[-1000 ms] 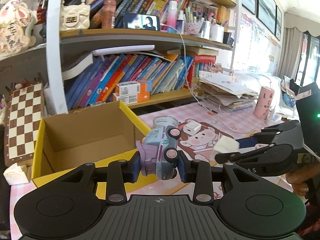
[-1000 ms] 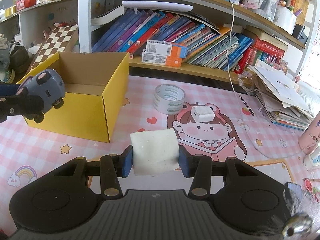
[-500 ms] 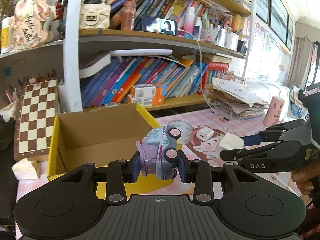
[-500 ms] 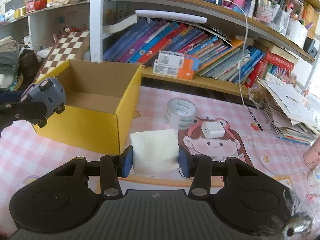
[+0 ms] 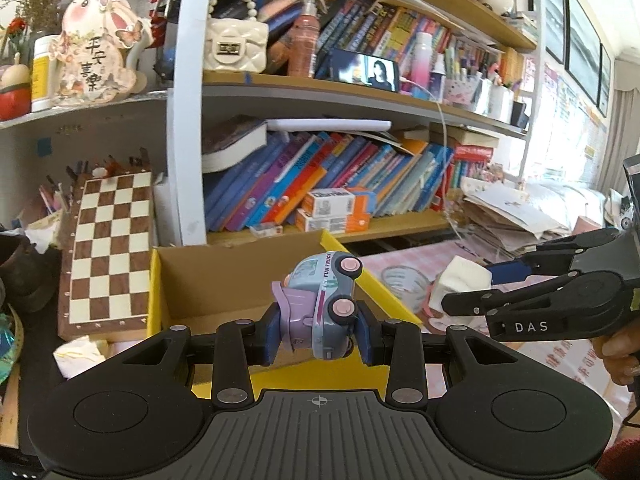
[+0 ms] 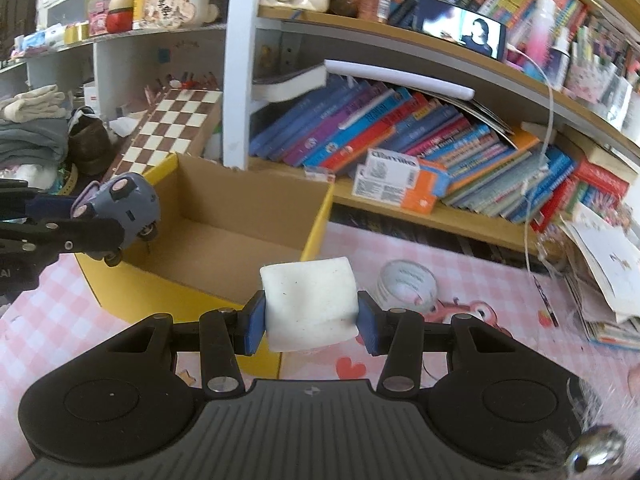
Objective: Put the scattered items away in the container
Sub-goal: 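Lift and carry the toy car and foam cube over the yellow box with both tools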
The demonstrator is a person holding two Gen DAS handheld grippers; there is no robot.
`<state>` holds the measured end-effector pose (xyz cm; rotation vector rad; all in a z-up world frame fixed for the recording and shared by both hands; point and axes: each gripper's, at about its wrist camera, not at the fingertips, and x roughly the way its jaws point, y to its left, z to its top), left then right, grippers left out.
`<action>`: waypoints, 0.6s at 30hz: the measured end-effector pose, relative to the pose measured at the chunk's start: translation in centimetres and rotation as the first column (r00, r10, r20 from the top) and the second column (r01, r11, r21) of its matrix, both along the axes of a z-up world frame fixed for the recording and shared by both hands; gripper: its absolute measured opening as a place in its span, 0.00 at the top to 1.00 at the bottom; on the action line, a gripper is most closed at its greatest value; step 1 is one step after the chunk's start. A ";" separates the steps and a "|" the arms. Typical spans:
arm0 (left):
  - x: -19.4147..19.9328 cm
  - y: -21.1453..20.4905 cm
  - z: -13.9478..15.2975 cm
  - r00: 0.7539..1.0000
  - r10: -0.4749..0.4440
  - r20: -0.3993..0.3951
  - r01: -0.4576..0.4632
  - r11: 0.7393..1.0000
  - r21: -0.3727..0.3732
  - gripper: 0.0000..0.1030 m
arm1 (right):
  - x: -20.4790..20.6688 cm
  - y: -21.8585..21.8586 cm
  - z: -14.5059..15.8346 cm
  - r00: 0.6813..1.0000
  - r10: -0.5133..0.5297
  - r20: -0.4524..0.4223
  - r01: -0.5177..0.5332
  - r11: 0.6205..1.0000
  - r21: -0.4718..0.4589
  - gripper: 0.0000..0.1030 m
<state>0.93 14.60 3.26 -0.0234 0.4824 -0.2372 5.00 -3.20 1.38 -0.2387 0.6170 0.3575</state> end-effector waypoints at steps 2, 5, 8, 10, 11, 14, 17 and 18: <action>0.4 0.3 0.0 1.000 0.007 -0.001 -0.007 1.000 0.001 0.66 | 0.5 0.5 0.1 1.000 0.015 0.003 -0.015 1.000 -0.001 0.57; 1.1 0.7 -0.1 1.000 0.016 -0.004 -0.016 1.000 0.004 0.66 | 1.3 1.3 0.3 0.999 0.038 0.009 -0.038 0.999 0.001 0.57; 1.8 1.0 -0.3 1.000 0.026 -0.009 -0.026 1.000 0.004 0.66 | 2.0 2.0 0.3 0.998 0.058 0.012 -0.058 0.998 0.003 0.57; 2.3 1.2 -0.3 0.999 0.030 -0.013 -0.030 1.000 0.005 0.66 | 2.5 2.5 0.3 0.997 0.073 0.015 -0.073 0.997 0.003 0.57; 2.5 1.2 -0.4 0.999 0.032 -0.015 -0.032 0.999 0.006 0.66 | 2.7 2.8 0.2 0.997 0.080 0.018 -0.080 0.997 0.001 0.57; 3.0 1.4 -0.7 0.999 0.037 -0.022 -0.037 0.999 0.009 0.66 | 3.5 3.5 0.1 0.995 0.100 0.022 -0.100 0.995 0.000 0.57; 3.7 1.5 -1.0 0.999 0.042 -0.035 -0.041 0.999 0.010 0.66 | 4.4 4.0 -0.2 0.993 0.117 0.015 -0.117 0.993 0.005 0.57; 3.9 1.5 -1.2 0.998 0.043 -0.040 -0.043 0.999 0.010 0.66 | 4.7 4.2 -0.3 0.992 0.122 0.011 -0.122 0.993 0.005 0.57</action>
